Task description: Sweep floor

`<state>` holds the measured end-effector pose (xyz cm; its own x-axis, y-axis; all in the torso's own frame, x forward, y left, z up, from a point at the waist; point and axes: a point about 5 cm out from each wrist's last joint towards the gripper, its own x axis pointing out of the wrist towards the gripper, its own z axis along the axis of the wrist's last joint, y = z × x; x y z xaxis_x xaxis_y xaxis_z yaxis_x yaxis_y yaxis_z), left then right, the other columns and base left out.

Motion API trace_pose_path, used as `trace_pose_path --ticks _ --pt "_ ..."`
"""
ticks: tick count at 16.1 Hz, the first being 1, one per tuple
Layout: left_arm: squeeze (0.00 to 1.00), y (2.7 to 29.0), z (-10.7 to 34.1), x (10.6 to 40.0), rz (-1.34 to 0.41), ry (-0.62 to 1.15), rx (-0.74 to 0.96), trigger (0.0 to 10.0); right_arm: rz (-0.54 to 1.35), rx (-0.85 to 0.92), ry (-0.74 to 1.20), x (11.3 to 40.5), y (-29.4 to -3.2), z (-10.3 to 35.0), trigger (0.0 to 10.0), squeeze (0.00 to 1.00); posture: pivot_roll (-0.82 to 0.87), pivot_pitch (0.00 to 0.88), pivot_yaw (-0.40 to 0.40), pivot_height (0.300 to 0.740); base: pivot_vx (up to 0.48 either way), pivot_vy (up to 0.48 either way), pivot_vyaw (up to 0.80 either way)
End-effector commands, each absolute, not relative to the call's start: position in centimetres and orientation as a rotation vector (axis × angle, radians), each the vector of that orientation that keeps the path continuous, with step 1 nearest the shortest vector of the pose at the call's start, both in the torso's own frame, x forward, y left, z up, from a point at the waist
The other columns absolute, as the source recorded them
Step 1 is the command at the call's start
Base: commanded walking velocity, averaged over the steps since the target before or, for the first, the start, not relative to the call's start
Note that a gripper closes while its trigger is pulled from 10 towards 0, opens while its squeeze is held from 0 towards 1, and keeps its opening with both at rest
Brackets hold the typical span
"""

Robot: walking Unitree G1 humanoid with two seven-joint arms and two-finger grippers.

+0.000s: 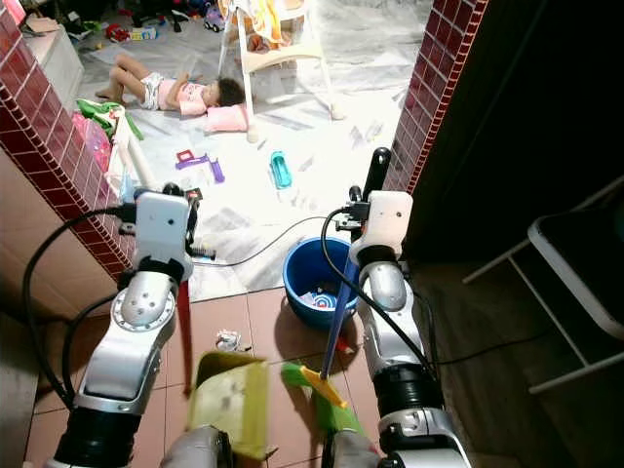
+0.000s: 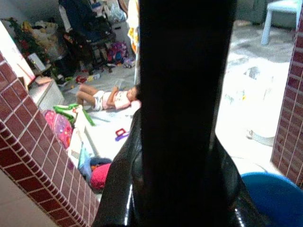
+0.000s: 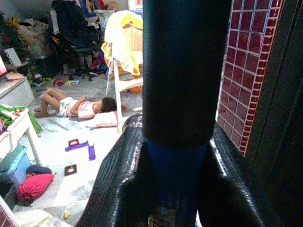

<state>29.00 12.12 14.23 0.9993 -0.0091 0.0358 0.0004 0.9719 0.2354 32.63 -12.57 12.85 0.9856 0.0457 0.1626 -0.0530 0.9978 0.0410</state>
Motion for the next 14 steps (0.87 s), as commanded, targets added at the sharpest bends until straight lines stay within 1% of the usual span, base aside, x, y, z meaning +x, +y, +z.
trace_pose_path --ticks 1,3,6,9,12,14 --pt "0.0 11.6 14.9 29.2 -0.02 -0.068 0.265 10.0 0.104 -0.049 -0.3 32.7 -12.3 15.6 10.0 0.0 -0.06 0.078 -0.015 0.74 0.0 0.0 0.0" --pt "0.0 11.5 14.5 29.3 -0.028 -0.04 0.273 10.0 0.139 -0.126 -0.396 32.9 -12.5 18.2 10.0 0.0 -0.07 0.088 -0.013 0.74 0.0 0.0 0.0" --pt "0.0 11.6 13.8 29.4 -0.041 -0.008 0.286 10.0 0.148 -0.166 -0.437 33.4 -13.2 19.4 10.0 0.0 -0.07 0.103 -0.011 0.74 0.0 0.0 0.0" --pt "0.0 11.7 13.5 29.9 -0.042 0.014 0.293 10.0 0.143 -0.165 -0.414 33.8 -13.9 18.4 10.0 0.0 -0.06 0.104 -0.007 0.74 0.0 0.0 0.0" --pt "0.0 11.8 13.7 30.3 -0.038 0.015 0.297 10.0 0.161 -0.156 -0.356 34.0 -13.1 16.3 10.0 0.0 -0.04 0.105 -0.01 0.74 0.0 0.0 0.0" --pt "0.0 12.4 13.9 30.7 -0.025 0.014 0.304 10.0 0.185 -0.163 -0.32 34.0 -12.1 14.9 10.0 0.0 -0.02 0.115 -0.018 0.74 0.0 0.0 0.0"
